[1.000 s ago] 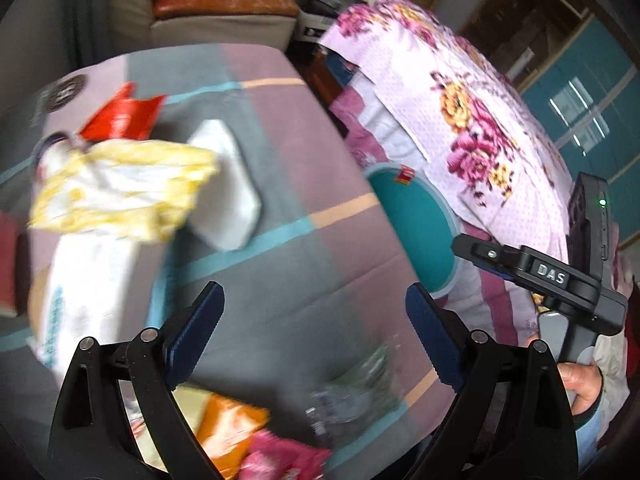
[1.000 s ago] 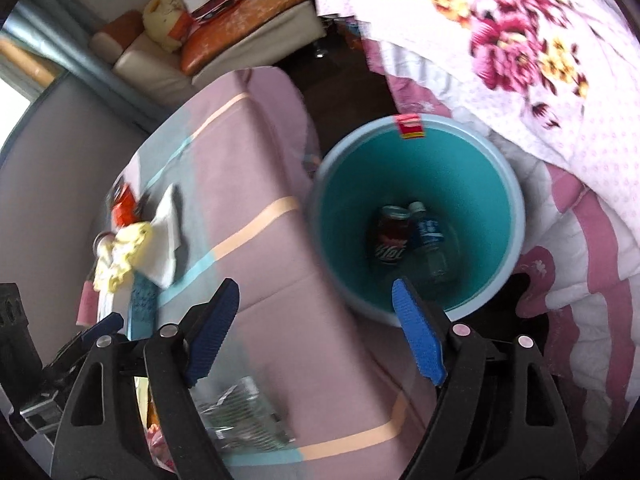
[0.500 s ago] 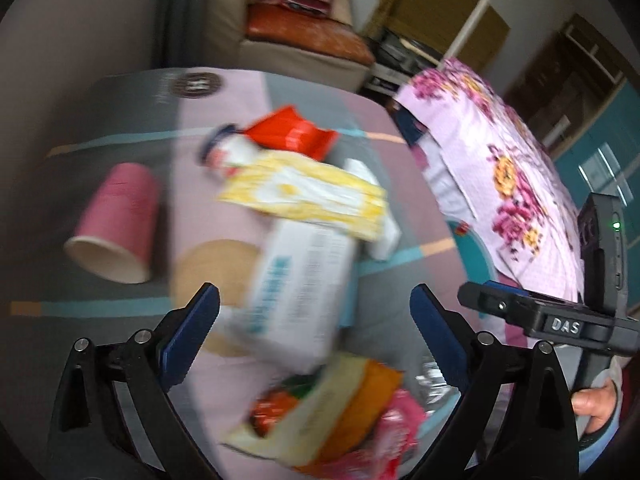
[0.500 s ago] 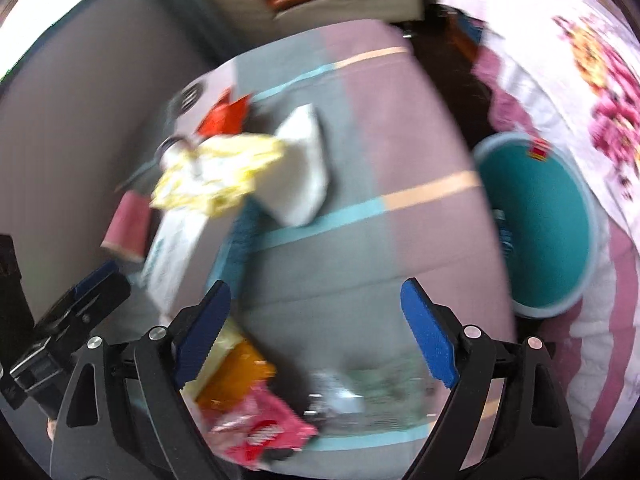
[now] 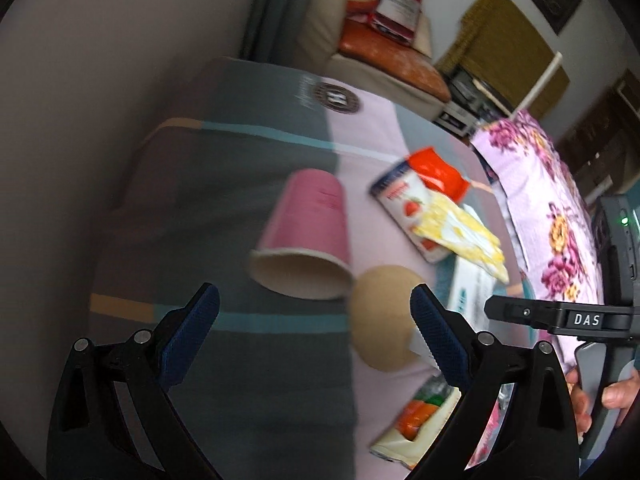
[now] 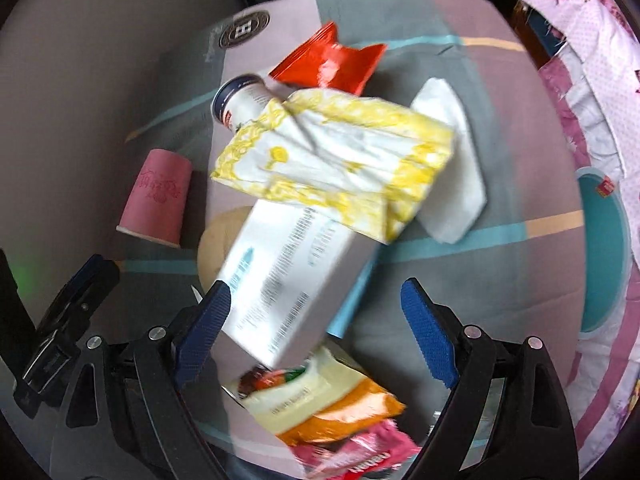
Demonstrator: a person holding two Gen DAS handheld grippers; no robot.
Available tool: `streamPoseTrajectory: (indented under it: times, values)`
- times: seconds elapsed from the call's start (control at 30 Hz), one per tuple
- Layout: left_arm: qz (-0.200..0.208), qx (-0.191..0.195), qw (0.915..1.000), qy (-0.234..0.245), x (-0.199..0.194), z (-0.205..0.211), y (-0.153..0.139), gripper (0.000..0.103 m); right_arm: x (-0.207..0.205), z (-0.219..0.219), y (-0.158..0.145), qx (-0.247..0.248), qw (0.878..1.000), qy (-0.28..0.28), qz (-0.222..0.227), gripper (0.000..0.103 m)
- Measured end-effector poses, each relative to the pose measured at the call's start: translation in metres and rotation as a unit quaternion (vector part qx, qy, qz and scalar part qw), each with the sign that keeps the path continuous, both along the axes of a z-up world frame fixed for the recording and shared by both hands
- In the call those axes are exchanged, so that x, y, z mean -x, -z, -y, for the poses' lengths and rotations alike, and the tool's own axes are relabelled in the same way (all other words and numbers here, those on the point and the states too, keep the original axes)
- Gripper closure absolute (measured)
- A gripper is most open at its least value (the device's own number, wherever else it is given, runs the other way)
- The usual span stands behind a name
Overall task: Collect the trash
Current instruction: 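Grasp the pink paper cup with the left tool while the right tool grasps the white medicine box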
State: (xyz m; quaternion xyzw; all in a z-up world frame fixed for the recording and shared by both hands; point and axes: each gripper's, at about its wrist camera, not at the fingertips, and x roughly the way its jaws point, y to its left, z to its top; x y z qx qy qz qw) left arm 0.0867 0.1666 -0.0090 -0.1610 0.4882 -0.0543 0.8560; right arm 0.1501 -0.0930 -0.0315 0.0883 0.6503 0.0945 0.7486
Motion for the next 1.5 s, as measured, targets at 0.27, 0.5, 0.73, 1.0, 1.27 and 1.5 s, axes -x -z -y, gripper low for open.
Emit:
streamPoseTrajectory:
  times: [0.27,0.5,0.73,1.0,1.27,1.5]
  values:
    - [-0.004,0.008,0.9998,-0.016,-0.006,-0.026,0.004,0.007,-0.026,-0.023,0.01,0.036,0.999,0.01,-0.019,0.019]
    - [-0.01,0.009,0.9999,-0.008,-0.022,-0.026,0.007,0.007,-0.026,-0.026,0.023,0.045,0.999,0.011,-0.014,0.018]
    - [-0.028,-0.012,0.9995,0.01,-0.055,-0.006,0.019,0.007,-0.008,-0.01,0.022,0.016,1.0,-0.014,-0.002,0.025]
    - [-0.058,-0.022,0.9979,0.021,-0.071,0.011,0.051,0.007,0.009,0.008,0.01,-0.011,0.999,-0.034,0.012,0.036]
    - [-0.048,-0.056,0.9969,0.028,-0.058,0.018,0.052,0.032,0.028,0.02,0.002,-0.024,0.999,-0.032,0.017,0.037]
    - [-0.047,-0.039,0.9974,0.038,-0.019,0.023,0.044,0.032,0.045,0.034,0.01,-0.065,0.997,-0.029,-0.003,0.038]
